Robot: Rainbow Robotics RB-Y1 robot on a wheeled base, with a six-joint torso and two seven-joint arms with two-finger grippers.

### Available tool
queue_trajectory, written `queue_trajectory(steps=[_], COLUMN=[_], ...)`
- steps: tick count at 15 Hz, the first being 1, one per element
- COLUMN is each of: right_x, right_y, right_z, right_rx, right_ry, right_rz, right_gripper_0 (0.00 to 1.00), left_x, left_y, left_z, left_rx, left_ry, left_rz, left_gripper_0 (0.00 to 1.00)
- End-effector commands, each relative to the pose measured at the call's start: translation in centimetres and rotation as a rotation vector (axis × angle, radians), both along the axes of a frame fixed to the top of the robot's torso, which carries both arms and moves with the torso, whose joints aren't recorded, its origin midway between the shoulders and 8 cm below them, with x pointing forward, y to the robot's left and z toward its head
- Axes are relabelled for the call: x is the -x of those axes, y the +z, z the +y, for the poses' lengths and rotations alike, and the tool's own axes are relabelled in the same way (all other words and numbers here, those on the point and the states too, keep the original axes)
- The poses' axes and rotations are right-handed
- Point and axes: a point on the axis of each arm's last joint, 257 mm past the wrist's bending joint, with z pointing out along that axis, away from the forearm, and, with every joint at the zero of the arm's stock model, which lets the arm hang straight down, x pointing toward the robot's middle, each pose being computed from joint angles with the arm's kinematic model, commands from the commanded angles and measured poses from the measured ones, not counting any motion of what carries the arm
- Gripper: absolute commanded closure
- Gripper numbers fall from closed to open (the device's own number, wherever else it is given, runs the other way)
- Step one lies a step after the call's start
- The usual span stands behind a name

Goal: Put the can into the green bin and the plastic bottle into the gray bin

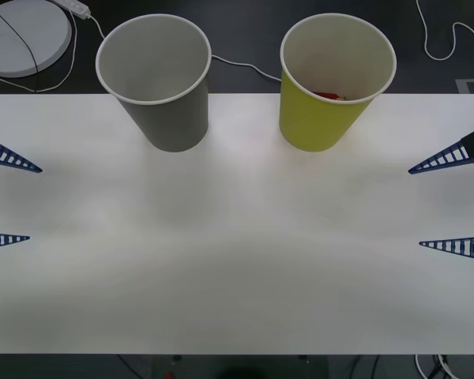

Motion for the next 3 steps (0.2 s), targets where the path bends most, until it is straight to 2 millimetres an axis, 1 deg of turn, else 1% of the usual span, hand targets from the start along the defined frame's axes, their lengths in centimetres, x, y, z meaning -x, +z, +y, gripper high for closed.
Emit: queue_trajectory(steps=[1, 3], right_x=[0.00, 0.00], right_y=[0.00, 0.00], right_z=[0.00, 0.00], right_rx=[0.000, 0.000], right_ry=[0.000, 0.000], right_rz=[0.000, 0.000], right_gripper_0=[0.00, 0.00], left_x=[0.00, 0.00], left_y=[-0.06, -0.06], left_z=[0.03, 0.03], left_rx=[-0.002, -0.002], left_ry=[0.000, 0.000], left_rz=[0.001, 0.001], left_gripper_0=[0.00, 0.00])
